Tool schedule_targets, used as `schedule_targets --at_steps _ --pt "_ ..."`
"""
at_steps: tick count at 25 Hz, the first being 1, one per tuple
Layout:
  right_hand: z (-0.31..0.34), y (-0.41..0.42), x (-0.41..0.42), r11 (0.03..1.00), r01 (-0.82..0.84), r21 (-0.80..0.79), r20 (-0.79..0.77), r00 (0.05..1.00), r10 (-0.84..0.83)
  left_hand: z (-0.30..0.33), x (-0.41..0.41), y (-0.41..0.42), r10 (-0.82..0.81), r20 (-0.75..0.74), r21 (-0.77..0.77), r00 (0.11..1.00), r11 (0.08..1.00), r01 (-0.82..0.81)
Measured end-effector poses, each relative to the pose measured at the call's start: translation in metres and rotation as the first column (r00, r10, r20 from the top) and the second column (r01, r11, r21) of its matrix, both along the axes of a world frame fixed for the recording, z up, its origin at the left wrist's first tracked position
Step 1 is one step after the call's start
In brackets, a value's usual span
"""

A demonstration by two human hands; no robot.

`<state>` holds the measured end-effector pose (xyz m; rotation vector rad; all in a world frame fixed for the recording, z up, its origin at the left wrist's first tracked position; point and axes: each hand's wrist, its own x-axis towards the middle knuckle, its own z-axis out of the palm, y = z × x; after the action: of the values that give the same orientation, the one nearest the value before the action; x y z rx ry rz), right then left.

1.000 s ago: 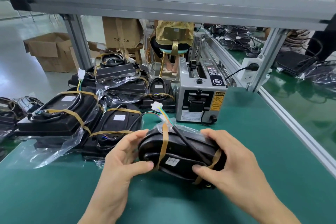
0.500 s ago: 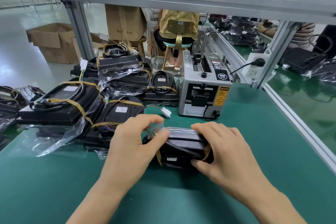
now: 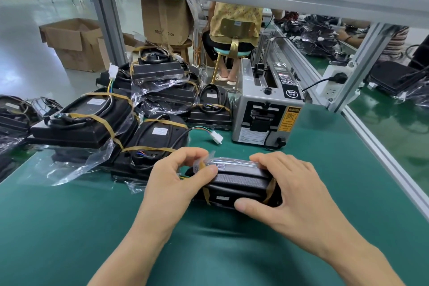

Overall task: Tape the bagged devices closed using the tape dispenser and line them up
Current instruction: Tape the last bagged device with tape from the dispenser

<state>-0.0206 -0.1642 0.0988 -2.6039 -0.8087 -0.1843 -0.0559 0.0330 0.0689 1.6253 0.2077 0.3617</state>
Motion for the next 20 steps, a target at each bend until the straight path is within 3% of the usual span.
schedule_targets --at_steps 5,9,20 --pt "0.003 0.009 0.003 0.957 0.174 0.233 -0.149 0.979 -0.141 -0.002 0.006 -0.008 0.037 0.036 -0.165 0.999 0.986 -0.031" --pt "0.001 0.018 0.006 0.914 0.31 0.262 -0.159 0.948 -0.276 -0.002 0.012 -0.012 0.079 0.053 -0.17 0.995 0.983 -0.069" --pt "-0.002 0.022 0.003 0.907 0.304 0.293 -0.106 0.953 -0.285 -0.01 0.011 -0.01 0.04 0.07 -0.138 0.997 0.99 -0.03"
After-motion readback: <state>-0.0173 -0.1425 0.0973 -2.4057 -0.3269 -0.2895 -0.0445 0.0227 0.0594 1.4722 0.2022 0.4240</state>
